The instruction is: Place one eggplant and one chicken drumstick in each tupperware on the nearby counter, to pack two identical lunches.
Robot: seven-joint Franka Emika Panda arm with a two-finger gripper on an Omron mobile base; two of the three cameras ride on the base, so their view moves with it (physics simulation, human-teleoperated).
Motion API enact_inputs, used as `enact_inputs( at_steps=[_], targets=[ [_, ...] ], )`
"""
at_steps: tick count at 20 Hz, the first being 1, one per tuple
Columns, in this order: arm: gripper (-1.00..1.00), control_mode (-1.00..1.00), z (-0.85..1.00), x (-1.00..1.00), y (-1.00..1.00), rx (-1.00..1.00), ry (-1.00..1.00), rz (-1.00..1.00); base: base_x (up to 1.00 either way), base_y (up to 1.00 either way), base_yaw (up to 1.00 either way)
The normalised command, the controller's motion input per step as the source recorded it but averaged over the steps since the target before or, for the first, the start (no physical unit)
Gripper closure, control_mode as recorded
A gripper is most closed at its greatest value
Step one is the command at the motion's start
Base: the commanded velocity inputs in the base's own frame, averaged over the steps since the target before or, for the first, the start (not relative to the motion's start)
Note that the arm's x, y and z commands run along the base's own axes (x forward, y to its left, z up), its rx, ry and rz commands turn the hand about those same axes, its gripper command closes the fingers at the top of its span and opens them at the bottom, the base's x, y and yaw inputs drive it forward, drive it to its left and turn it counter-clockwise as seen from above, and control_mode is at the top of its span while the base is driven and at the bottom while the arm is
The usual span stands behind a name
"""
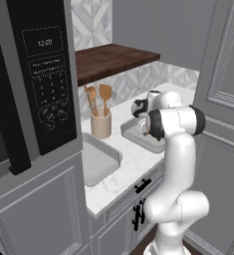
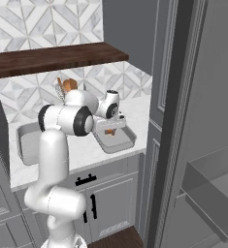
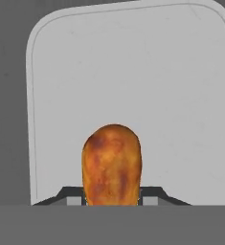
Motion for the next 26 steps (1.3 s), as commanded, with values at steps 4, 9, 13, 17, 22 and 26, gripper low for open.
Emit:
enact_inputs(
  at_steps=[4,9,13,17,22,26],
  targets=[
    [-1.0,-1.0,0.0,0.0,0.0,0.0,0.0,0.0,0.0,0.0,0.0],
    [-1.0,-1.0,0.11,-0.26,0.0,0.0,0.0,0.0,0.0,0.0,0.0],
    [-1.0,-1.0,0.7,-1.0,0.03,0.0,-0.06,-0.06,0.0,0.0,0.0],
    [-1.0,-1.0,0.62,-1.0,0.33,0.0,-0.01,-0.15,0.0,0.0,0.0],
    [-1.0,-1.0,0.3,-1.0,0.58,0.0,0.02,-0.21,0.0,0.0,0.0],
    [-1.0,-1.0,0.09,-1.0,0.45,0.0,0.13,-0.26,0.0,0.0,0.0]
  ],
)
